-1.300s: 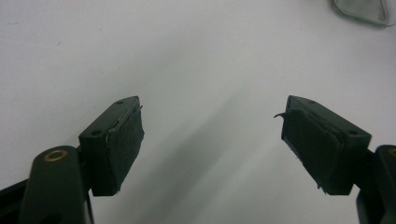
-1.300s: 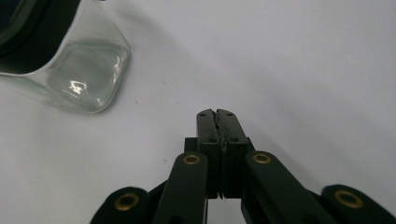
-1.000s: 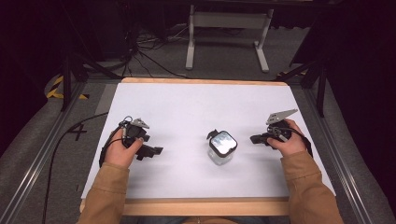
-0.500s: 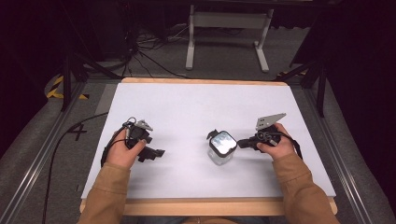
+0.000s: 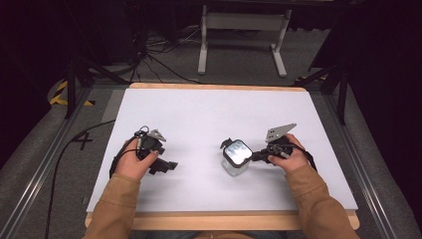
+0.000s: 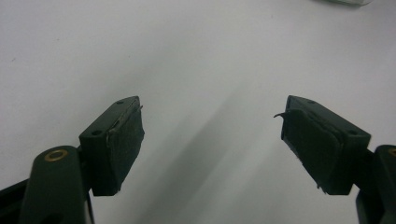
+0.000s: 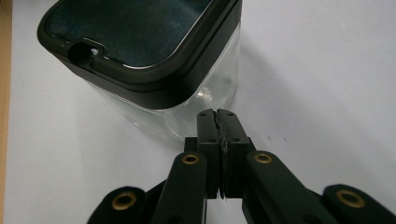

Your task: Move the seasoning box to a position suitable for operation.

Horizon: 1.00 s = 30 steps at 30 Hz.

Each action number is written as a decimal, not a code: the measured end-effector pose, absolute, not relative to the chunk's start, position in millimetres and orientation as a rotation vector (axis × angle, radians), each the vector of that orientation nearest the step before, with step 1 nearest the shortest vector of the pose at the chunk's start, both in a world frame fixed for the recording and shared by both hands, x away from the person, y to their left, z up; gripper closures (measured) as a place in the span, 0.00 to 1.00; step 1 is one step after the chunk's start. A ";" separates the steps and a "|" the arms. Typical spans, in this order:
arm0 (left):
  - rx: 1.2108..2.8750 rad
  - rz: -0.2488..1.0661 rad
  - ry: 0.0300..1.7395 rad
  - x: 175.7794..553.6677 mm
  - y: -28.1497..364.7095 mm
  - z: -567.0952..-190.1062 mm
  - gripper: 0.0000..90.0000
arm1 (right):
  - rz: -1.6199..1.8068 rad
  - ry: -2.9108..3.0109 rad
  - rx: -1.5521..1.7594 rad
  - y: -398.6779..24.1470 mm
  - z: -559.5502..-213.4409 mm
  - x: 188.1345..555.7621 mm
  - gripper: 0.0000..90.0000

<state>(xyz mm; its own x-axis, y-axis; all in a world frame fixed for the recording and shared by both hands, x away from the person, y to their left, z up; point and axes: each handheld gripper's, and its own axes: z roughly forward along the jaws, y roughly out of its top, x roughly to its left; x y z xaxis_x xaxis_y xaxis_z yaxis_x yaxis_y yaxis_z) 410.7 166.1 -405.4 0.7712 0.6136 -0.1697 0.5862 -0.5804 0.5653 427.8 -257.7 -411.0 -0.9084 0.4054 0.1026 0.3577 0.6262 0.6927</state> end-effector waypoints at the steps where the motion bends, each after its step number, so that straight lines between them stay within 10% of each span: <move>1: 2.348 0.057 0.894 410.7 165.9 -405.6 0.24 | 1.154 2.779 0.653 -257.2 -411.1 427.6 1.00; 30: 2.371 0.039 0.846 420.2 148.9 -406.6 0.23 | 1.056 2.946 0.539 -232.5 -424.5 408.6 0.99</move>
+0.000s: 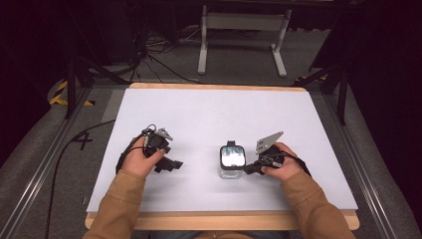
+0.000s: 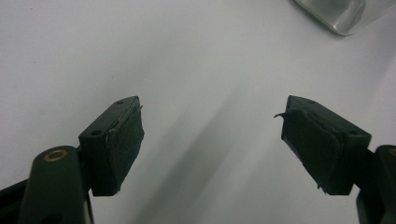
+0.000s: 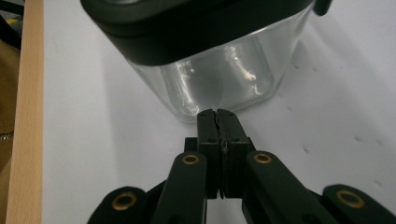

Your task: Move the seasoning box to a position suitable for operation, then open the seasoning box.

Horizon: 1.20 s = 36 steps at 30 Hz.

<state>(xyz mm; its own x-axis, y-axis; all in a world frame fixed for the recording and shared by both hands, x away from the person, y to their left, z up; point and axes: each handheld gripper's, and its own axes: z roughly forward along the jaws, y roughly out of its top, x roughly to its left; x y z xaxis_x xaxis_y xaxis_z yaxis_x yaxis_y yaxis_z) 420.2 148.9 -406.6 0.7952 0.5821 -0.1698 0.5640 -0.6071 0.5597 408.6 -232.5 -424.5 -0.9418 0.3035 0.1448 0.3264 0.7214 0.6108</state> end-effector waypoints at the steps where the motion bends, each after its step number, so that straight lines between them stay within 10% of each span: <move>1: 2.381 0.036 0.839 420.7 148.2 -405.8 0.23 | -1.020 -2.888 -0.527 -231.9 -426.0 408.0 0.99; 16: 2.208 0.069 0.752 422.1 126.2 -374.5 0.29 | -1.232 -2.912 -0.709 -264.4 -397.1 397.6 0.99; 36: 2.021 -0.031 0.601 450.1 61.1 -346.9 0.71 | -1.349 -2.897 -0.773 -285.6 -383.9 391.2 0.97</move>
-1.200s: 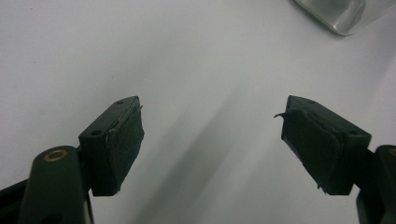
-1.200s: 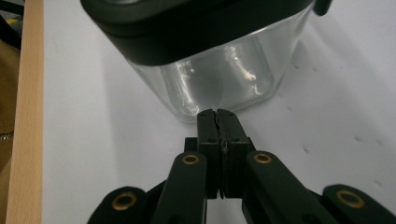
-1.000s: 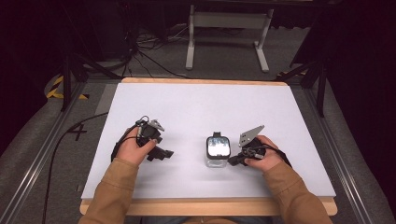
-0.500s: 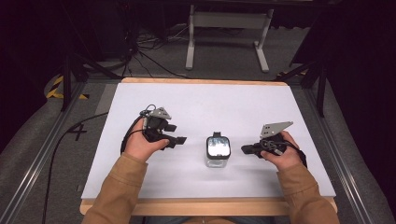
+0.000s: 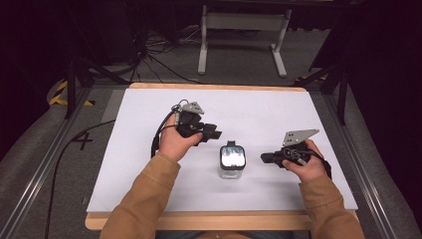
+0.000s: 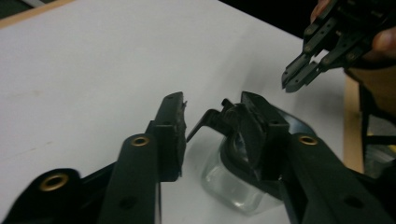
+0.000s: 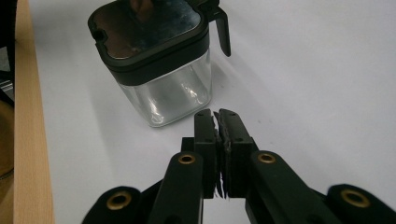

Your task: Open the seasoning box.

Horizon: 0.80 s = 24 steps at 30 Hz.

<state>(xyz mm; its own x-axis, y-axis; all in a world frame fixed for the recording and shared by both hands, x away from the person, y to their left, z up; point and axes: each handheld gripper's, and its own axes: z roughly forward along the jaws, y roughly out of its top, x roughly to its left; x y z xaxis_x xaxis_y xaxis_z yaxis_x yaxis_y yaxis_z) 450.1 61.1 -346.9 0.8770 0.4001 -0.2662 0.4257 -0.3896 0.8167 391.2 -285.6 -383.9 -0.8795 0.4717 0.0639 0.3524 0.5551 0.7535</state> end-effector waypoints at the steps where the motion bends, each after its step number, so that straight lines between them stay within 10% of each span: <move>1: 2.006 -0.057 0.593 452.2 57.4 -348.0 0.72 | 1.232 2.642 0.706 -285.7 -383.6 391.0 0.96; 24: 2.113 -0.114 0.604 462.7 12.6 -369.6 0.91 | 1.269 2.651 0.699 -285.9 -383.2 390.3 0.94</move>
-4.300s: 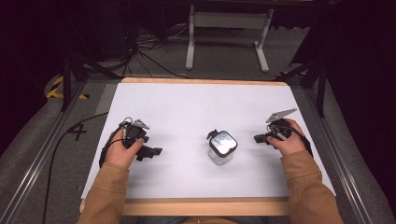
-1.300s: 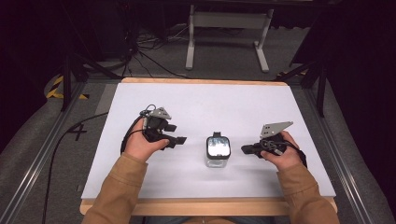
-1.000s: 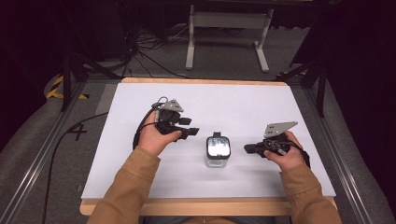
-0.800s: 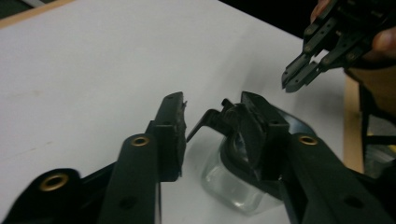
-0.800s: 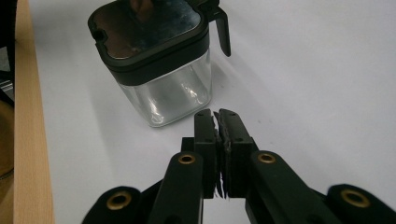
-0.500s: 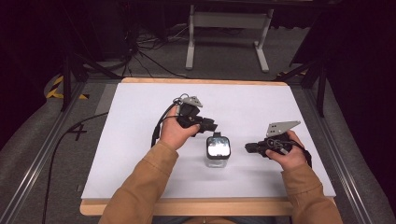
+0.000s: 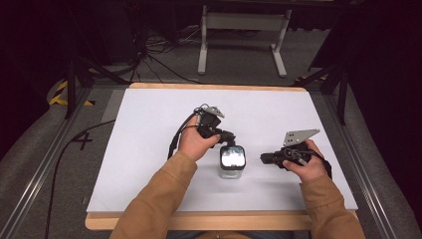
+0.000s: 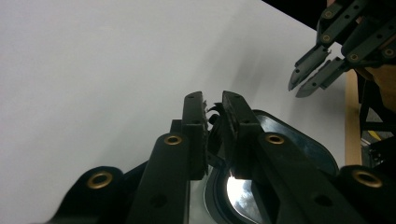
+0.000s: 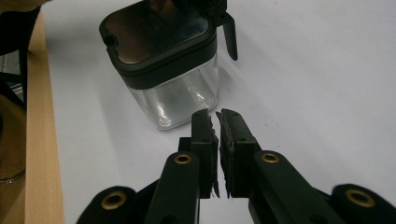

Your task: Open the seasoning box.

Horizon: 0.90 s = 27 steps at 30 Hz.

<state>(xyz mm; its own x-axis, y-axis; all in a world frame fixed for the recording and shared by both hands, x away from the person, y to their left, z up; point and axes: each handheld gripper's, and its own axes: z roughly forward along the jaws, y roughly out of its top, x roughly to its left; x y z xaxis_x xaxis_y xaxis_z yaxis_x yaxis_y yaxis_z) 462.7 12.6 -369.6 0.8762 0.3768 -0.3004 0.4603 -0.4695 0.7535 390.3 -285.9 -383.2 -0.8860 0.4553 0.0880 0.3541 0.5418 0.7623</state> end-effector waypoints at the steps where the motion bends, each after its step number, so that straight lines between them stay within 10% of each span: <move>1: 2.119 -0.122 0.600 462.7 12.4 -369.7 0.93 | 1.276 2.651 0.694 -286.0 -383.2 390.4 0.94; 27: 2.124 -0.149 0.637 465.1 14.0 -369.2 0.99 | 1.290 2.676 0.639 -275.1 -380.8 386.0 0.94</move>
<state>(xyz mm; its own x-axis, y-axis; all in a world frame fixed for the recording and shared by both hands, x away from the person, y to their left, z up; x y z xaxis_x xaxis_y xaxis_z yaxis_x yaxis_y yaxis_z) 465.1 14.0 -369.2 0.8607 0.3868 -0.3310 0.4935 -0.4741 0.7291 386.0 -275.1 -380.8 -0.9065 0.4129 0.0876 0.3258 0.5525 0.7672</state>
